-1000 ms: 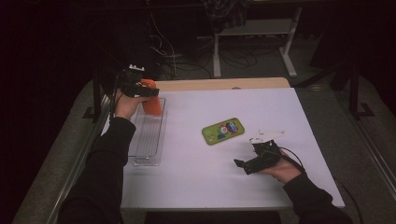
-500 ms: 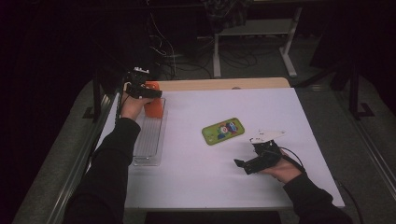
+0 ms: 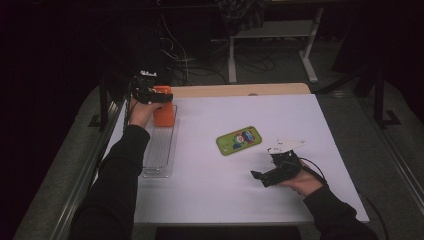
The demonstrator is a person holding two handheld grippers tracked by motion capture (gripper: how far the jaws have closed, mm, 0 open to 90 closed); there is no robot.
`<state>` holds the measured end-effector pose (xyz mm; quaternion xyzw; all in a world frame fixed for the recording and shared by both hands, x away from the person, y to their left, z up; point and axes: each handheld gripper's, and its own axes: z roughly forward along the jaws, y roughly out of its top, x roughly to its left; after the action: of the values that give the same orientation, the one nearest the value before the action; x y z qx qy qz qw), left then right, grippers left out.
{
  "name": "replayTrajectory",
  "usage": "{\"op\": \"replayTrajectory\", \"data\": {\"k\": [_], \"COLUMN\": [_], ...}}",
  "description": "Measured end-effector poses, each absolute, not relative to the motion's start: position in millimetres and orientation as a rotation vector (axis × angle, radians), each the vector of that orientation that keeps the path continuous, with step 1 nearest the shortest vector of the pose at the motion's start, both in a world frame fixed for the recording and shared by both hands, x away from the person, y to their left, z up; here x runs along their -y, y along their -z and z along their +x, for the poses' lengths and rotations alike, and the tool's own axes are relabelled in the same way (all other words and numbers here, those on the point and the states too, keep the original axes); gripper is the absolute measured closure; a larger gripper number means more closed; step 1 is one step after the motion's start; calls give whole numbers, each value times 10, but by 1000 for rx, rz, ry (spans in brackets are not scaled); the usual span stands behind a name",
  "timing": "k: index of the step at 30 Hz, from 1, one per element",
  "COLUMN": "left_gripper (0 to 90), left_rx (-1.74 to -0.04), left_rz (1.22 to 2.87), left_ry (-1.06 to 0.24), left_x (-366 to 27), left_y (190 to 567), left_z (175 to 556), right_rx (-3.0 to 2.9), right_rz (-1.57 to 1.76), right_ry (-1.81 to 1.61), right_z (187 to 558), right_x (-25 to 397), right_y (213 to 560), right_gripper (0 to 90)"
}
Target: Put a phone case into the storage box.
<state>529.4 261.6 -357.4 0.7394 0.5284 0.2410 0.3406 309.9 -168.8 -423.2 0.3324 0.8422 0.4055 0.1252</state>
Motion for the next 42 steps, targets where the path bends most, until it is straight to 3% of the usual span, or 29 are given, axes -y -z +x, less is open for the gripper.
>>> {"op": "replayTrajectory", "data": {"k": [18, 42], "left_gripper": [15, 15], "left_rx": [-1159, -835], "left_rz": [2008, 2064], "left_ry": [-511, -383], "left_x": [-2741, -2093], "left_y": [3196, 3091], "left_z": [4896, 4246], "right_rx": [-2453, -2453], "right_rz": [963, 963], "right_ry": [-1178, -1176], "right_z": [3107, 3100], "right_x": [1680, 1678], "right_y": [4236, 4233], "right_gripper": [0, 0]}}
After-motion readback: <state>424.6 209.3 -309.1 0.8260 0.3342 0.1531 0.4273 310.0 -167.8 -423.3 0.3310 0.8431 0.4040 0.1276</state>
